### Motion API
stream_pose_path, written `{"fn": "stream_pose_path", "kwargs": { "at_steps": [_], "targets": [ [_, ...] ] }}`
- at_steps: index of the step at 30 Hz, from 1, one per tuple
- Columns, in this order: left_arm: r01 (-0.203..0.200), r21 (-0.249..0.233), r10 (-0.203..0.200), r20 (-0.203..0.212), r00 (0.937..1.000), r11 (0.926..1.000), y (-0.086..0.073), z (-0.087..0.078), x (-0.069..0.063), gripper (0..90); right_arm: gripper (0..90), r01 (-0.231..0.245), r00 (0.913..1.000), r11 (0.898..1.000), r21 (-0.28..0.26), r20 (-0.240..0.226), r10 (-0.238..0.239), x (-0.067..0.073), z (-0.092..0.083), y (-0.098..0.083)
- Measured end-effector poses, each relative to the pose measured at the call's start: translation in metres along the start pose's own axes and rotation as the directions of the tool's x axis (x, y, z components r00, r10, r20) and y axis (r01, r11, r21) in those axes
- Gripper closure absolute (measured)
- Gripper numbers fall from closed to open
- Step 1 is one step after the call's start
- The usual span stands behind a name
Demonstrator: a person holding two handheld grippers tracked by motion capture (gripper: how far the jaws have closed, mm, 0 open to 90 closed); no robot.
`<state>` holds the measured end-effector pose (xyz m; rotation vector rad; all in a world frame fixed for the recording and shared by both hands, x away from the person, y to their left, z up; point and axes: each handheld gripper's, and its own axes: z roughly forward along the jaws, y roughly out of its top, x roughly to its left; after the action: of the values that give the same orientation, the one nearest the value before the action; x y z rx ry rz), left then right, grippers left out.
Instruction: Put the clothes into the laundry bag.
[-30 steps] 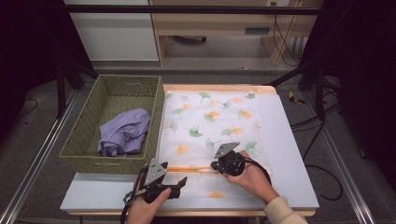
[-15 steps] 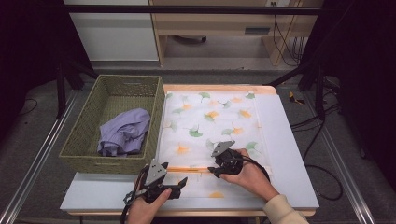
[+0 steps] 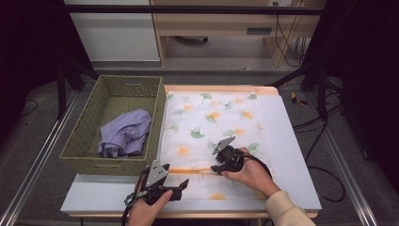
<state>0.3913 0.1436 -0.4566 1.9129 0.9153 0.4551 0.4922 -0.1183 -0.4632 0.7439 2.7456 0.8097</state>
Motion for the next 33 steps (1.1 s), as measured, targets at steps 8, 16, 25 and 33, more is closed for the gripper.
{"fn": "stream_pose_path", "kwargs": {
  "at_steps": [8, 16, 25, 33],
  "targets": [
    [-0.005, 0.006, 0.005, 0.007, 1.0000, 1.0000, 0.000, 0.001, -0.001, 12.7, 82.6, -0.017, 0.9995, 1.000, -0.006, -0.025, 0.017, -0.006, 0.000, 0.000],
    [-0.003, 0.003, 0.003, 0.004, 1.0000, 1.0000, 0.000, 0.001, 0.000, 12.7, 88.5, -0.015, 0.9998, 1.000, -0.012, -0.008, 0.015, -0.006, -0.002, 0.002],
    [-0.006, 0.004, 0.006, 0.004, 1.0000, 1.0000, 0.000, 0.002, -0.003, 12.6, 88.5, -0.009, 0.9999, 0.998, -0.056, -0.006, 0.009, -0.005, -0.011, 0.002],
    [-0.012, 0.012, 0.012, 0.004, 0.9999, 0.9999, -0.001, 0.003, -0.004, 12.6, 88.5, -0.009, 1.0000, 0.998, -0.060, -0.003, 0.009, -0.006, -0.012, 0.003]
  ]
}}
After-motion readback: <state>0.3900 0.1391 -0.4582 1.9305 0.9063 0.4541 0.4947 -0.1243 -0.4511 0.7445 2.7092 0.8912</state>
